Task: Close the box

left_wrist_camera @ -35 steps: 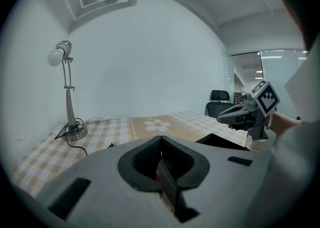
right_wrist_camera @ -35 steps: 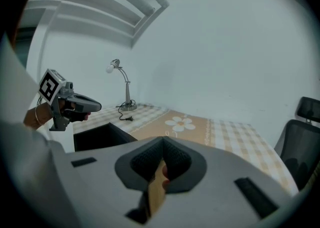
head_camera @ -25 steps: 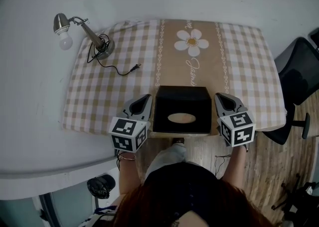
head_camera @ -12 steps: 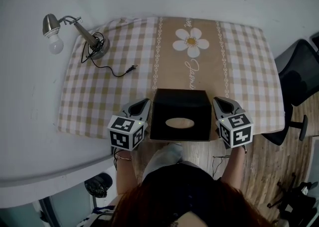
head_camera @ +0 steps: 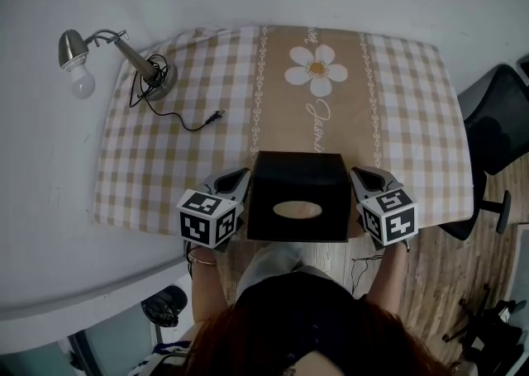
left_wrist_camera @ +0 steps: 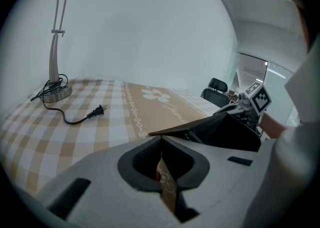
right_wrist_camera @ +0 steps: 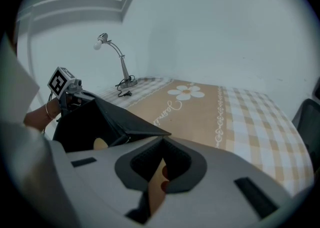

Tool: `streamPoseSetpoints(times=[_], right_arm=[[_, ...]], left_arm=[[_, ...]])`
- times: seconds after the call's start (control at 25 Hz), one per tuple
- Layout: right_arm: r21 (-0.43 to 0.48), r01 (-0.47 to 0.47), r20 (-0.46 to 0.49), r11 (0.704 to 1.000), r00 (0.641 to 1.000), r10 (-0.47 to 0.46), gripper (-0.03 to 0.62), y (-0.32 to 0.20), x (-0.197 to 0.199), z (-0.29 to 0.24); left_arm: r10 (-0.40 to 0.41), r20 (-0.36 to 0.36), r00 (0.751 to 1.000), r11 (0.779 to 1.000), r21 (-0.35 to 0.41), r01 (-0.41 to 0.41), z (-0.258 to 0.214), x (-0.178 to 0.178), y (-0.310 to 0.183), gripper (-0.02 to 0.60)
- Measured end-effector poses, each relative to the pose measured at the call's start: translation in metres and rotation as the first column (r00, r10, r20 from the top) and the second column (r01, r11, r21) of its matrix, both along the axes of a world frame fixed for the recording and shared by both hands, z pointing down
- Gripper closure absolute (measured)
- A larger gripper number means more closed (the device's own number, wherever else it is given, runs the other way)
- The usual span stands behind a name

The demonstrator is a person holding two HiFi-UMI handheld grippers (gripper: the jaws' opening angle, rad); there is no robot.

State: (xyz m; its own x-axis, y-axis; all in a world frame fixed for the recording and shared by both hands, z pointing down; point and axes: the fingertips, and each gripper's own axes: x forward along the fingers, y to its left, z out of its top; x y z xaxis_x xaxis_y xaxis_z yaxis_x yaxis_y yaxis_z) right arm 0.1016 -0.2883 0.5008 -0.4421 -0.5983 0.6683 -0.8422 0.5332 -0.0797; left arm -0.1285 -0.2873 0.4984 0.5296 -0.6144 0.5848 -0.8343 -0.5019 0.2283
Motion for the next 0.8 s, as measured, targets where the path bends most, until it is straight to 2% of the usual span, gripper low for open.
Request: streamPoseSetpoints(times=[0.4,0.8], right_arm=[[-0.044,0.040,0.005,0.998,0.999,-0.040,0.577,-0.001,-0.006,0.010],[-0.043,0.044,0.029,0.998,0.999,-0.043,0.577,-0.010,-0.009,0.010]], left_arm=[[0.029,-0.007,1.000,0.999,-0.040,-0.029,0.007,0.006,-0.006,0.554],[0.045,-0.005,0.999,0.997,-0.054,-0.046,0.011,0.008,-0.013,0.554]])
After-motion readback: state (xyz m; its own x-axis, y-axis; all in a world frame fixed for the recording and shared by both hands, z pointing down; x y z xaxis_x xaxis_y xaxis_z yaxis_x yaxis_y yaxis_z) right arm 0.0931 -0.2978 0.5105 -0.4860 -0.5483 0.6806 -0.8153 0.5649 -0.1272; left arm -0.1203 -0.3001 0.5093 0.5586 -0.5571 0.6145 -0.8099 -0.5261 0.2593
